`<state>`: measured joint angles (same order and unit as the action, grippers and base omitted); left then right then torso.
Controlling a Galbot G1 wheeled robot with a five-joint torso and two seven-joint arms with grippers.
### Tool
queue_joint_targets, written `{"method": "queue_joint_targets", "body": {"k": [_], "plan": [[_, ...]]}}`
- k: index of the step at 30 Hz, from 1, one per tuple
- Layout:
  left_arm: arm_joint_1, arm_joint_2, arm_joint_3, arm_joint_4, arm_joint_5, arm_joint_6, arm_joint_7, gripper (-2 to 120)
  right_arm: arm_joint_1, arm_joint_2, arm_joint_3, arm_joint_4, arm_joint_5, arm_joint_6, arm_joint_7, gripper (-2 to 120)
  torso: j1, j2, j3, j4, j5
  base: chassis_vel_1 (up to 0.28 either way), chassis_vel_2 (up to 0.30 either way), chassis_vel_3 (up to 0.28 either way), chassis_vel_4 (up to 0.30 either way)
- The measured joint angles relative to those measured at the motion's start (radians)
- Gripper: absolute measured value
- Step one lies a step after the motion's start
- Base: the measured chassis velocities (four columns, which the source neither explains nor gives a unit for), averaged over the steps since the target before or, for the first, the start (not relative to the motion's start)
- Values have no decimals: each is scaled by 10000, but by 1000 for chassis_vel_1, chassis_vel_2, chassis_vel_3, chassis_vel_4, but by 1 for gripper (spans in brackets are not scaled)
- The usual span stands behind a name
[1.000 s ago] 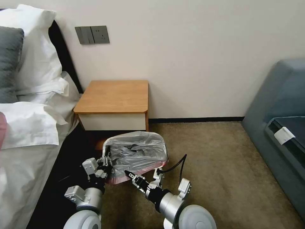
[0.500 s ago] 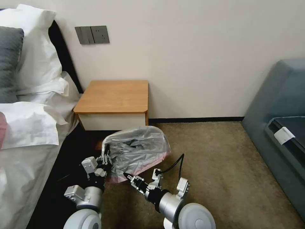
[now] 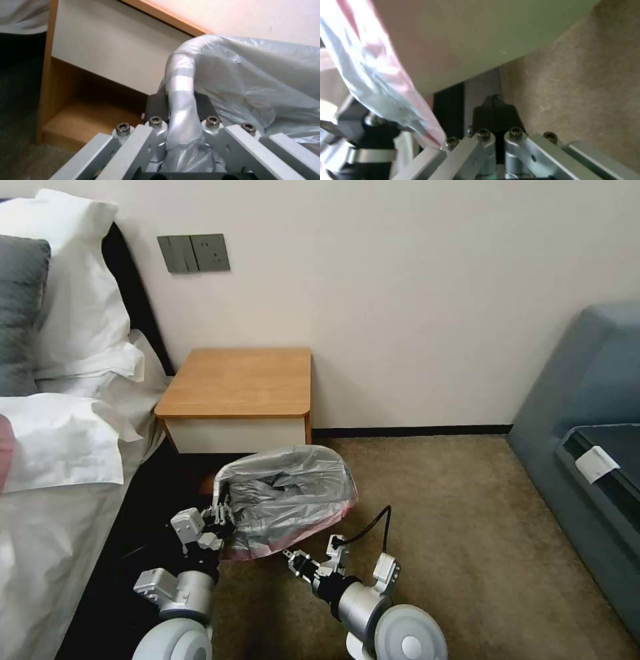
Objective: Pick up the garbage bag from the table and place it over the trash can.
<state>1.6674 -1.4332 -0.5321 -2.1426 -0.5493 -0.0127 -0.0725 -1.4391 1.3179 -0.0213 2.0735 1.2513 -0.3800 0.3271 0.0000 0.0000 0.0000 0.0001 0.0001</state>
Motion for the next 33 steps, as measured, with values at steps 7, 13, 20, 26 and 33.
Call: {"method": "queue_joint_targets", "body": {"k": [7, 13, 20, 26, 33], "plan": [[-12, 1, -274, -67, -274, 85, -156, 7, -888, -548, 482, 780, -1218, 91, -314, 22, 0, 0, 0, -1, 1, 0, 0, 0, 0], [41, -70, -617, -205, -518, 128, -262, 7, -2096, -943, 1104, 1644, -2367, 989, -514, 41, 0, 0, 0, -2, -1, 0, 0, 0, 0], [27, -175, -932, -355, -984, 263, -575, 7, -2900, -766, 2084, 2610, -2463, 2165, -621, 69, 0, 0, -1, -2, -1, 0, 0, 0, 0], [30, -158, -841, -380, -1270, 434, -675, 7, -2263, -298, 2399, 2843, -1272, 2398, -788, 88, 0, 0, 0, -1, -1, 0, 0, 0, 0], [137, -151, -733, -486, -1476, 703, -764, 7, -883, 703, 2240, 2077, -39, 2441, -1049, 100, 0, 1, 0, 0, -3, 0, 0, 0, 0]]}}
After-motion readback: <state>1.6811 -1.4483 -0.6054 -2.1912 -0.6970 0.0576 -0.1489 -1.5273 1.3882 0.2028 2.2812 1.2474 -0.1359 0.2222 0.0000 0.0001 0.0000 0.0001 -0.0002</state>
